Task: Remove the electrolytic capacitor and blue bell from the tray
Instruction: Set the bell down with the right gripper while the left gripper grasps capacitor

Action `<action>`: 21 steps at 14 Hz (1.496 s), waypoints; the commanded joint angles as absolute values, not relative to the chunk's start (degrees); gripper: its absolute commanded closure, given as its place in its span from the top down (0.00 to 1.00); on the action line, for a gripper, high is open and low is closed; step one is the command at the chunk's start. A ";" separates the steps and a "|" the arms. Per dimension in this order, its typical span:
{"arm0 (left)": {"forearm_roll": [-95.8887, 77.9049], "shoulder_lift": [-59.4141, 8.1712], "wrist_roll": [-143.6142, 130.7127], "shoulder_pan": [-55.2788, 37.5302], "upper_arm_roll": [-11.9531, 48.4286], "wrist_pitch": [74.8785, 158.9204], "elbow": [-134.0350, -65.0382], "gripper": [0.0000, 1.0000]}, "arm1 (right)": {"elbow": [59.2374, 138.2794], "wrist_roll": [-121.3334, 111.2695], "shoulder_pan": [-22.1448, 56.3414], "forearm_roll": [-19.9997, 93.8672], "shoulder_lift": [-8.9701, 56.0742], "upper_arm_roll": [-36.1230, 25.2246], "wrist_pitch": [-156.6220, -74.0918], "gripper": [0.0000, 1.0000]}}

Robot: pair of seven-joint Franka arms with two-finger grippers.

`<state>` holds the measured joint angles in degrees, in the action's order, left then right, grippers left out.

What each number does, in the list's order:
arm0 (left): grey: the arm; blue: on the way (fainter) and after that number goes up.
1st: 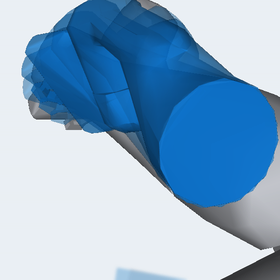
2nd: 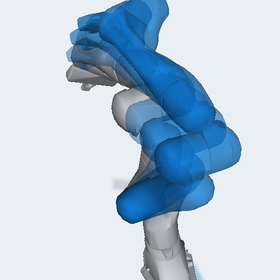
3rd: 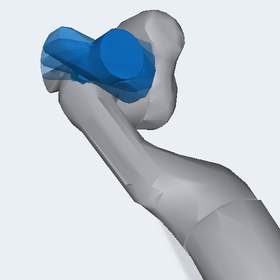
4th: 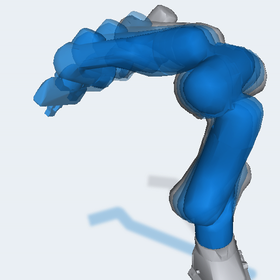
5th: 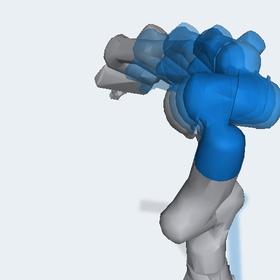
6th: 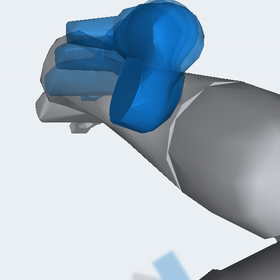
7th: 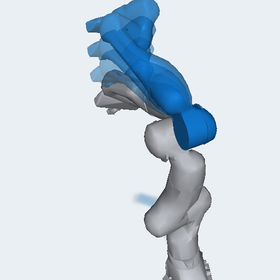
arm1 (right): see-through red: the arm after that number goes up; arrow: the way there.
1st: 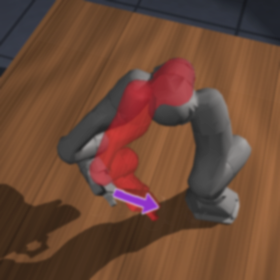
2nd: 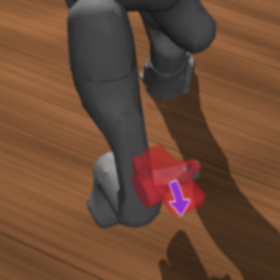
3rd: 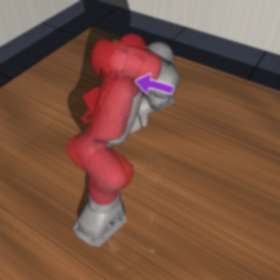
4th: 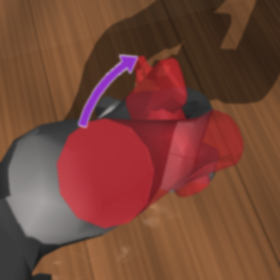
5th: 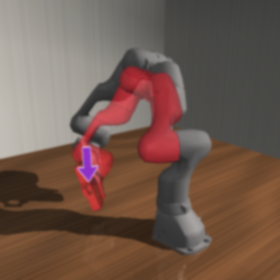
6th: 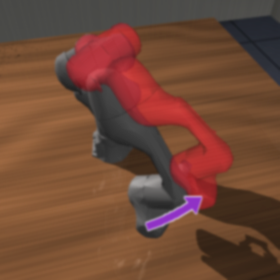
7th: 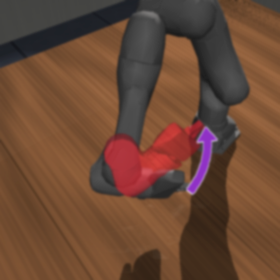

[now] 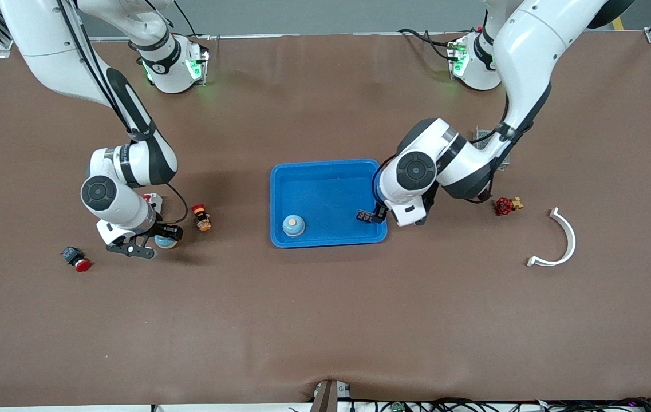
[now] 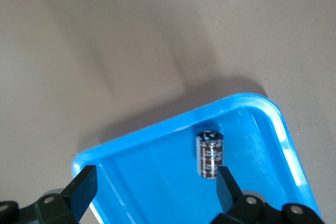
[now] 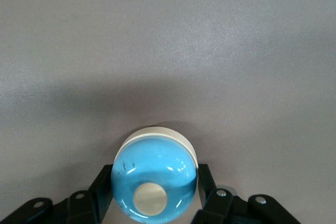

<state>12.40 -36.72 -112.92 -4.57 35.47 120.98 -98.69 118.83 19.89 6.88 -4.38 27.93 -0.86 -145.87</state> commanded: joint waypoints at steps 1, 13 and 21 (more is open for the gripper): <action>16.94 -39.54 -120.73 -6.68 34.81 124.17 -97.12 1.00 | 116.55 19.69 5.54 -3.25 29.62 0.26 -145.90 0.00; 21.71 -44.12 -132.01 -13.97 28.74 134.21 -97.03 0.82 | 114.35 19.60 5.54 -0.97 31.20 0.18 -145.55 0.00; 21.71 -44.74 -131.40 -13.80 28.65 134.30 -97.03 0.34 | 112.95 19.60 5.54 -0.97 31.73 0.09 -144.76 0.99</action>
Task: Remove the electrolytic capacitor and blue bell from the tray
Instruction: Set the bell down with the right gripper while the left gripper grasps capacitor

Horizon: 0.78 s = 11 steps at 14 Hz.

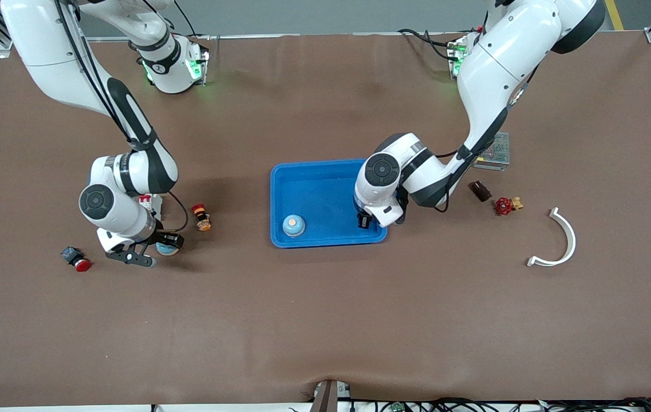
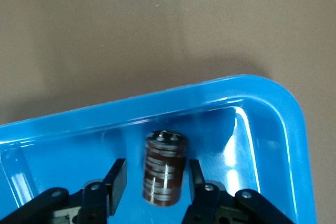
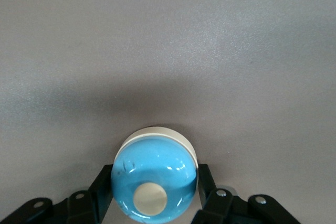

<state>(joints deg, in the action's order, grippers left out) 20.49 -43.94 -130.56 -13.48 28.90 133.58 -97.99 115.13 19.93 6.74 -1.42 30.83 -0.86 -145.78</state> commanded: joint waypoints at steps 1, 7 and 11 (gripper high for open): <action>21.71 -44.65 -131.40 -13.80 28.65 134.30 -96.94 0.22 | 112.59 19.43 5.71 -1.05 31.47 0.09 -143.19 1.00; 20.83 -42.90 -131.92 -13.80 28.83 132.81 -94.58 0.00 | 98.88 21.26 7.21 -0.18 29.98 0.79 -115.84 1.00; 20.83 -42.36 -131.66 -12.84 30.58 124.39 -89.75 0.00 | 99.66 39.84 9.39 11.85 27.78 1.23 -118.64 1.00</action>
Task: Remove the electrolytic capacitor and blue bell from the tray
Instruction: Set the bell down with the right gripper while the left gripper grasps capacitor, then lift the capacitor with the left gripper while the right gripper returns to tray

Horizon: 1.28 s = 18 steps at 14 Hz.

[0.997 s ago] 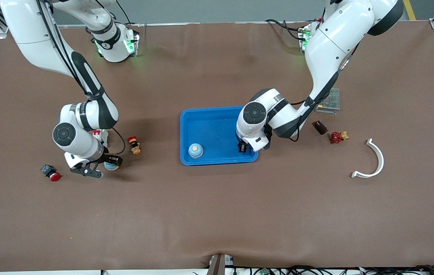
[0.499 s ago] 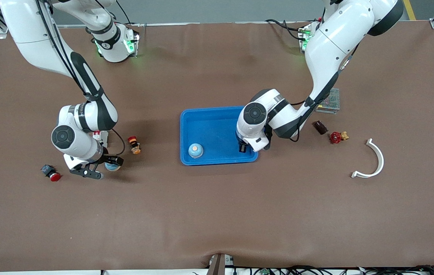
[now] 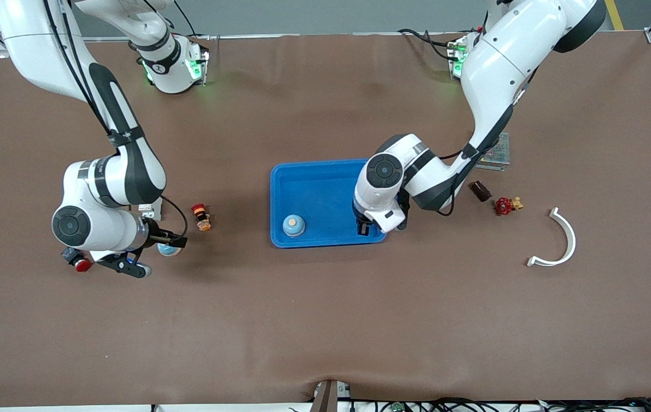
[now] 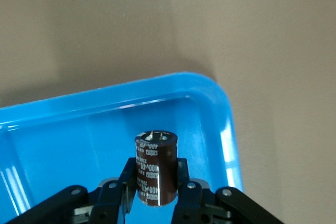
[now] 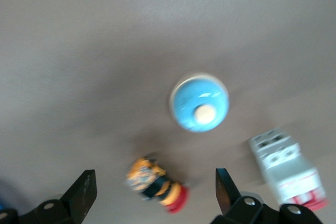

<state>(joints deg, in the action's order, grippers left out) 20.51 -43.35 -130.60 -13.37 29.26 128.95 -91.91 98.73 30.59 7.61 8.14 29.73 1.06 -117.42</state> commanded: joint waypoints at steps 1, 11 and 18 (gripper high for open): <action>20.83 -42.28 -131.49 -12.66 30.93 122.19 -88.52 0.00 | 100.10 47.21 11.93 12.13 27.25 1.14 -120.65 1.00; 16.79 -36.39 -116.38 -5.19 32.96 108.02 -88.94 0.00 | 100.20 83.01 20.57 11.16 27.95 0.88 -130.25 1.00; 17.22 -34.63 -100.74 5.35 33.05 108.81 -96.50 0.00 | 100.11 105.62 28.73 9.33 30.49 0.62 -132.10 1.00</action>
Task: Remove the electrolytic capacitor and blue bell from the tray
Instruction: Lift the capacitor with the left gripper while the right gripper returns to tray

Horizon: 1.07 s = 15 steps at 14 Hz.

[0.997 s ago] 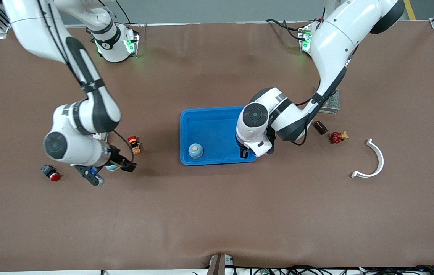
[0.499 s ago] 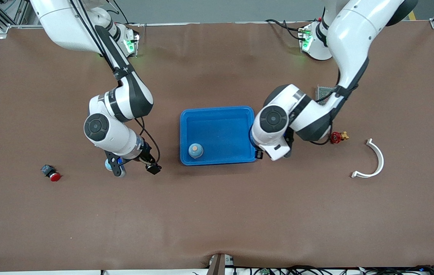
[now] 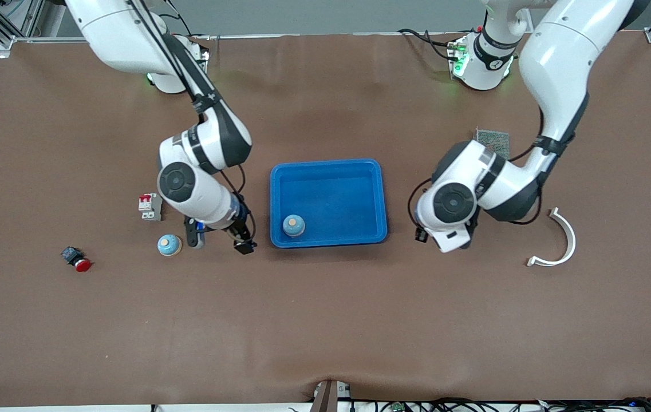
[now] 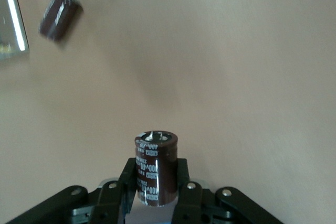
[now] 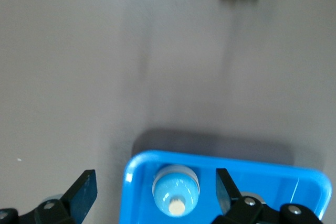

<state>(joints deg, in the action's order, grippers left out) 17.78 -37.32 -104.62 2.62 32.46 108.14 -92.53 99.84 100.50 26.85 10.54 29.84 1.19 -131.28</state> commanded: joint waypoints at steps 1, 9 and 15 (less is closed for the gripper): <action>17.66 -34.63 -98.46 6.58 33.05 109.59 -97.55 0.00 | 100.11 108.95 29.61 7.84 31.02 0.62 -132.10 1.00; 28.20 -35.51 -88.08 15.02 32.96 119.70 -105.90 0.00 | 99.76 121.98 34.97 3.34 35.15 0.62 -135.96 1.00; 29.00 -36.65 -74.02 22.84 32.78 123.83 -107.40 0.00 | 99.58 122.43 35.42 2.46 36.56 0.53 -137.63 1.00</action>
<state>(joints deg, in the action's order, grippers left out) 27.74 -37.20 -77.24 20.33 32.28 121.73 -105.66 100.11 120.74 34.85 4.03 36.01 1.11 -136.86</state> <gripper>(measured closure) 0.661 0.000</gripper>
